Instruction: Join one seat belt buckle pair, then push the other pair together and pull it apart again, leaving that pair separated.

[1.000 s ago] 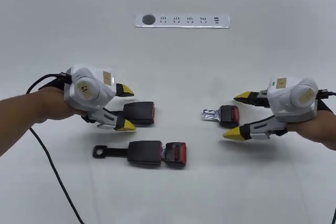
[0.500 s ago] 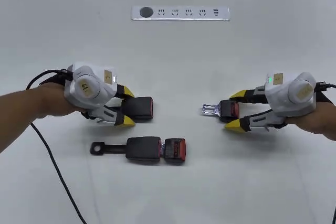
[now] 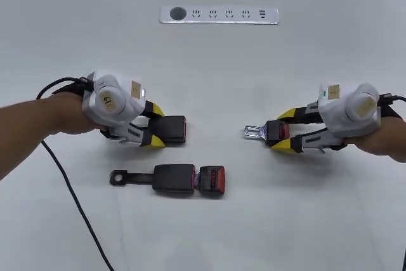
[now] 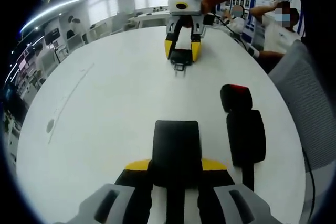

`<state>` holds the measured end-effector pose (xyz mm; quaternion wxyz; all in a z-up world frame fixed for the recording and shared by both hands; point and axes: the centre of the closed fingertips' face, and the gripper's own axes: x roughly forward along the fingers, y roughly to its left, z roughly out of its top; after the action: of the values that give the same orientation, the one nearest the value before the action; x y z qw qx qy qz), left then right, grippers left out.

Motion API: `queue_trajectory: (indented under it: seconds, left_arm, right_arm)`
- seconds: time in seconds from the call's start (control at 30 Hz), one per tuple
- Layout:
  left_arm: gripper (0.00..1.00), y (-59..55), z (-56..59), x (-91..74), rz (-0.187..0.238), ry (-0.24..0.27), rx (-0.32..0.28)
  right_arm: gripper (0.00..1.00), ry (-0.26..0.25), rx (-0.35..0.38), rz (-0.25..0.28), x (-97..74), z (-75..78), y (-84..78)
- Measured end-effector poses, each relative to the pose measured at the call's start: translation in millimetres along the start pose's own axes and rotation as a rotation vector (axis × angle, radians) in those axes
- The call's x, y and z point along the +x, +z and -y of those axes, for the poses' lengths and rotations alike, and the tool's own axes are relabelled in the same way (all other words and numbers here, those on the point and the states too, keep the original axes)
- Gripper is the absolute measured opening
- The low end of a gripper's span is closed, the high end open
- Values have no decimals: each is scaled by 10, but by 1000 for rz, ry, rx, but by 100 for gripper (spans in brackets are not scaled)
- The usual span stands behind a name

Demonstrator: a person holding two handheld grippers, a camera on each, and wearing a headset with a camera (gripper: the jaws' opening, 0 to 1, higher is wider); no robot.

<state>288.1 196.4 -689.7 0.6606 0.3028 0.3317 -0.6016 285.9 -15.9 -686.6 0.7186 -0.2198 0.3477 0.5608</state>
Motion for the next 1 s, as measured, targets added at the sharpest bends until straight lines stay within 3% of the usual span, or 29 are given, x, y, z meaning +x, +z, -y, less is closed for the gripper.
queue_trajectory:
  seconds: [0.23, 0.3, 0.43, 0.63, 0.83, 0.9, 0.97, 1.0]
  left_arm:
    - [34, 18, 12, 4, -9, 0, -6]
    - [34, -25, -13, 22, -9, 0, -8]
    - [34, 63, 47, 3, -25, -9, 5]
    - [34, 0, 12, 11, -28, -10, -2]
    - [34, 19, 29, 0, -34, -13, -2]
    - [34, -37, -8, 19, -35, -14, -2]
    - [34, 43, 45, -8, -34, -14, -3]
    - [34, -5, 13, 8, -33, -14, -3]
  right_arm:
    - [34, 23, -20, -2, 89, -19, 75]
    - [34, 27, -21, -2, 112, -33, 108]
    - [34, 25, -21, 5, 191, -45, 190]
    - [34, 33, -29, 20, 301, -91, 324]
    - [34, 45, -40, 27, 392, -88, 403]
    - [34, 46, -42, 30, 423, -92, 436]
    - [34, 50, -44, 33, 452, -137, 472]
    - [34, 52, -45, 34, 458, -135, 486]
